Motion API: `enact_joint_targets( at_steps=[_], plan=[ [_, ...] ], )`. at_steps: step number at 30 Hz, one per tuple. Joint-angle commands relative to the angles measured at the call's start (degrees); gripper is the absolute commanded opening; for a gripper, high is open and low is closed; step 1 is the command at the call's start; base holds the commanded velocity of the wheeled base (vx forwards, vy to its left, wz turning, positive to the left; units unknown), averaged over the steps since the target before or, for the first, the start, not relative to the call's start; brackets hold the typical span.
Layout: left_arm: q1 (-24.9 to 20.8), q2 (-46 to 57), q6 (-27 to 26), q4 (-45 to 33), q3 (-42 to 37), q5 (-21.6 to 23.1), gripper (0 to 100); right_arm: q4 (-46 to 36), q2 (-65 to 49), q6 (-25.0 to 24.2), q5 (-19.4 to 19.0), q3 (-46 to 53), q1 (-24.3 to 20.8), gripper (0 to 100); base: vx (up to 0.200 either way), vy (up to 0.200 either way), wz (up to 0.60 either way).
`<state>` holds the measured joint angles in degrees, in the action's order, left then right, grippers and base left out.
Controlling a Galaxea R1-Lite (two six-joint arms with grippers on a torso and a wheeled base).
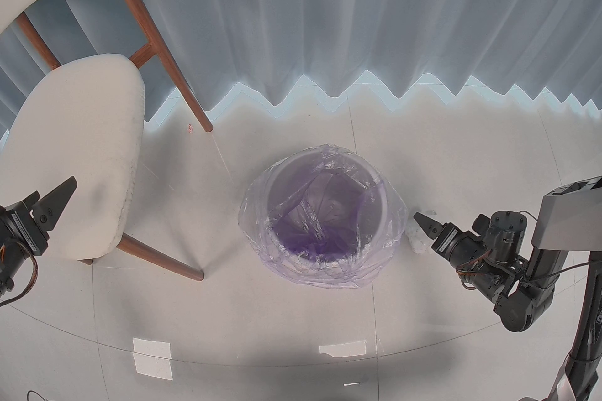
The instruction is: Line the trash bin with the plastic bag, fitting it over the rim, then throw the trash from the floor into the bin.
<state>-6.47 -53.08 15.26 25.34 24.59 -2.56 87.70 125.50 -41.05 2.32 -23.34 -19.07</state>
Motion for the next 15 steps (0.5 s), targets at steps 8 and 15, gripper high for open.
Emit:
enact_joint_targets(
  at_steps=[8, 15],
  plan=[
    [3.22, 0.26, 0.03, 0.06, -0.51, 0.01, 100, -0.42, 1.24, 0.00, -1.70, -2.32, -0.71, 100, 0.000, 0.000, 0.00],
    [3.40, 0.52, -0.06, 0.06, -0.86, 0.01, 100, -0.51, 1.85, 0.00, -1.79, -2.76, -0.80, 100, 0.000, 0.000, 0.00]
  ],
)
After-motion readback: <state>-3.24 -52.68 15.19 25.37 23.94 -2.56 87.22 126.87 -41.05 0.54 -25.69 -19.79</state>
